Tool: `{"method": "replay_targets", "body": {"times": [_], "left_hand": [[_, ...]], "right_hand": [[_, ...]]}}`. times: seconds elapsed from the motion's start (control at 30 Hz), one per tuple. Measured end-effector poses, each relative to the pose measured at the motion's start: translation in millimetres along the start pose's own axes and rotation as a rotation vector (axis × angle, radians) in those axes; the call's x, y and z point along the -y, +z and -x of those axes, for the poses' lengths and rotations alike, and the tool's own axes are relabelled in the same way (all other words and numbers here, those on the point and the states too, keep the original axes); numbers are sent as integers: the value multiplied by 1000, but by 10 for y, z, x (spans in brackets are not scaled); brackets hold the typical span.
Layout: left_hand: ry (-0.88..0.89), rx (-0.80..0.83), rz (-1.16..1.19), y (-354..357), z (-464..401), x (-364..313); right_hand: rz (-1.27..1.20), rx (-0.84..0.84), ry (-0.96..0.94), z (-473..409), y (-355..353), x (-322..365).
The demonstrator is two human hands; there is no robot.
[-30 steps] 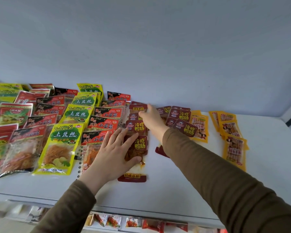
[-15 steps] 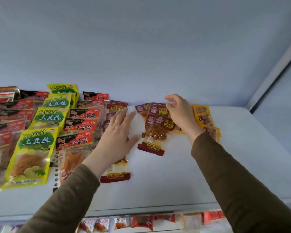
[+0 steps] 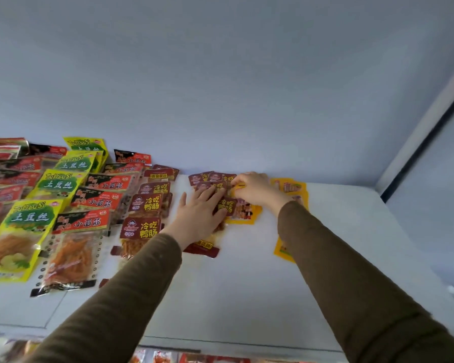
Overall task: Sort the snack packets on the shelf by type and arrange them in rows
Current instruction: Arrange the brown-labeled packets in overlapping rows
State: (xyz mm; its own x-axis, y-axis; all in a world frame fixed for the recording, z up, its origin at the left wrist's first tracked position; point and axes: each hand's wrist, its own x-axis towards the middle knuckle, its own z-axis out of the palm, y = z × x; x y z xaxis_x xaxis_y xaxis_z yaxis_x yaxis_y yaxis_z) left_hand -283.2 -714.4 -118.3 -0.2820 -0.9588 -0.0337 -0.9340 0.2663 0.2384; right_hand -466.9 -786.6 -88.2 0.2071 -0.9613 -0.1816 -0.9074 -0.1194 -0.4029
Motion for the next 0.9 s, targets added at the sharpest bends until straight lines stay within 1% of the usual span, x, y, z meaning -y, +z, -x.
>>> {"method": "replay_targets", "body": {"times": [0.1, 0.23, 0.33, 0.5, 0.6, 0.63, 0.67, 0.7, 0.73, 0.77, 0.8, 0.83, 0.87, 0.9], "left_hand": [[-70, 0, -17, 56, 9, 14], [-147, -8, -54, 82, -14, -30], [-192, -32, -56, 106, -8, -45], [-223, 21, -23, 82, -32, -81], [-201, 6, 25, 31, 16, -78], [-195, -31, 52, 16, 46, -65], [-202, -80, 94, -1, 79, -48], [-230, -125, 150, -19, 114, -28], [-274, -153, 214, -37, 143, -10], [-321, -155, 279, -49, 165, 3], [-357, -130, 332, -59, 177, 12], [-377, -88, 366, -67, 184, 11], [-382, -39, 374, -65, 185, 7], [-376, 4, 355, -52, 186, 1]], "right_hand": [[119, 101, -94, -89, -4, 26], [315, 177, -203, -107, -31, 33], [365, 214, -198, -35, -120, -69], [421, 263, -125, 81, -254, -295], [552, 239, -120, 156, -339, -351], [594, 183, -134, 177, -360, -346], [581, 91, -167, 194, -368, -325], [474, -18, -214, 211, -356, -279], [254, -111, -252, 232, -325, -210], [-61, -137, -244, 258, -283, -114], [-402, -94, -186, 282, -228, 9], [-689, -27, -98, 301, -163, 133], [-906, 24, 13, 307, -89, 247], [-1065, 56, 122, 290, -9, 331]]}}
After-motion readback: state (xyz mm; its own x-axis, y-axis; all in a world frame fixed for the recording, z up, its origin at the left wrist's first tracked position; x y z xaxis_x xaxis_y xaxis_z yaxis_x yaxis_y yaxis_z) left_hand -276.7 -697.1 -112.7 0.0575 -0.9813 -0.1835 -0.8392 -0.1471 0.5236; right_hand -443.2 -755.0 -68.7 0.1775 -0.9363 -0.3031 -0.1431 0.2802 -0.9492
